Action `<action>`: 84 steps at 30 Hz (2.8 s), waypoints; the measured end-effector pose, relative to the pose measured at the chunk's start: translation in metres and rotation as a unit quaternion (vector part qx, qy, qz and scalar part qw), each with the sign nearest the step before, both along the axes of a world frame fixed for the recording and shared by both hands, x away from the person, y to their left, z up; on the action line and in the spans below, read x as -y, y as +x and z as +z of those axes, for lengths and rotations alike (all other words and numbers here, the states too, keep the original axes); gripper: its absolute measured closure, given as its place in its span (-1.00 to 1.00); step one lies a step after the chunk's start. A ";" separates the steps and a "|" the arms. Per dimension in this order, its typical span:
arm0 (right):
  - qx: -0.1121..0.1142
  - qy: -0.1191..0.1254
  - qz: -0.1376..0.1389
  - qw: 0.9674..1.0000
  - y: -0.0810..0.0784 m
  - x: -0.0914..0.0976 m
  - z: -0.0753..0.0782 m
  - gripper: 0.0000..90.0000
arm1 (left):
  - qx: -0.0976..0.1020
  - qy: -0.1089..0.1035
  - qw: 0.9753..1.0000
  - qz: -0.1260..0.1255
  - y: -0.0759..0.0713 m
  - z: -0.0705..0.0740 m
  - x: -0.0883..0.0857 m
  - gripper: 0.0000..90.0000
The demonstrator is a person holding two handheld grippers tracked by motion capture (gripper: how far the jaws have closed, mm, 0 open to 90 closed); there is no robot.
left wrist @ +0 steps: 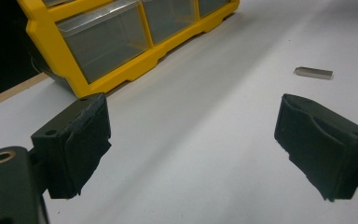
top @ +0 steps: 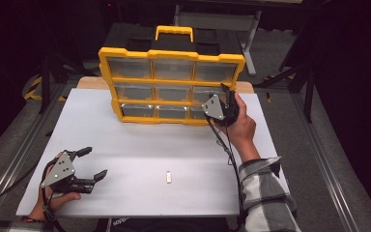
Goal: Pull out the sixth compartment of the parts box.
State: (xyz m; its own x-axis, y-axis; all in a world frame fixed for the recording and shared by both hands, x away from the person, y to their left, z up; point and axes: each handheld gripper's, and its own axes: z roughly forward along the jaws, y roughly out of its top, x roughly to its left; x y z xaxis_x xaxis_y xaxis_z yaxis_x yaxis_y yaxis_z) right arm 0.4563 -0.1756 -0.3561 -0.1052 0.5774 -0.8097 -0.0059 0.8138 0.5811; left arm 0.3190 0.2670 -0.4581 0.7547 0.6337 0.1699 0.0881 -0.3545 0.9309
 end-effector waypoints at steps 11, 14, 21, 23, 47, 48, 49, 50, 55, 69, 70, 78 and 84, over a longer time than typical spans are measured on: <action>0.038 -0.112 -0.017 0.993 0.000 -0.016 -0.006 0.46 | -0.001 0.006 1.000 0.002 0.000 0.000 0.002 -0.74; 0.045 -0.138 -0.018 0.989 0.001 -0.020 -0.010 0.39 | -0.002 0.004 1.000 0.002 0.000 0.000 0.001 -0.75; 0.061 -0.169 -0.028 0.983 0.000 -0.021 -0.014 0.47 | -0.001 0.002 1.000 0.000 -0.001 0.001 0.001 -0.75; 0.072 -0.180 -0.032 0.981 0.001 -0.021 -0.016 0.62 | -0.001 0.005 1.000 0.002 -0.001 0.001 0.002 -0.75; 0.096 -0.221 -0.047 0.969 -0.009 -0.025 -0.023 0.69 | 0.009 -0.009 1.000 0.012 -0.004 0.005 -0.003 -0.77; 0.097 -0.223 -0.047 0.969 -0.009 -0.026 -0.024 0.70 | 0.009 -0.014 1.000 0.011 -0.004 0.006 -0.003 -0.77; 0.100 -0.225 -0.048 0.968 -0.010 -0.026 -0.024 0.70 | 0.009 -0.016 1.000 0.012 -0.005 0.006 -0.004 -0.77; 0.097 -0.229 -0.049 0.967 -0.011 -0.026 -0.023 0.70 | 0.011 -0.016 1.000 0.012 -0.005 0.007 -0.004 -0.77; 0.101 -0.219 -0.048 0.969 -0.017 -0.027 -0.025 0.70 | 0.012 -0.019 1.000 0.010 -0.006 0.007 -0.004 -0.77; 0.101 -0.222 -0.042 0.969 -0.031 -0.027 -0.024 0.69 | 0.009 -0.016 1.000 0.008 -0.005 0.007 -0.004 -0.77; 0.100 -0.222 -0.043 0.969 -0.032 -0.027 -0.025 0.69 | 0.009 -0.015 1.000 0.008 -0.005 0.007 -0.003 -0.77; 0.101 -0.215 -0.041 0.971 -0.040 -0.027 -0.025 0.68 | 0.008 -0.013 1.000 0.006 -0.005 0.007 -0.003 -0.77; 0.103 -0.210 -0.037 0.971 -0.046 -0.026 -0.026 0.68 | 0.007 -0.009 1.000 0.002 -0.006 0.008 -0.002 -0.77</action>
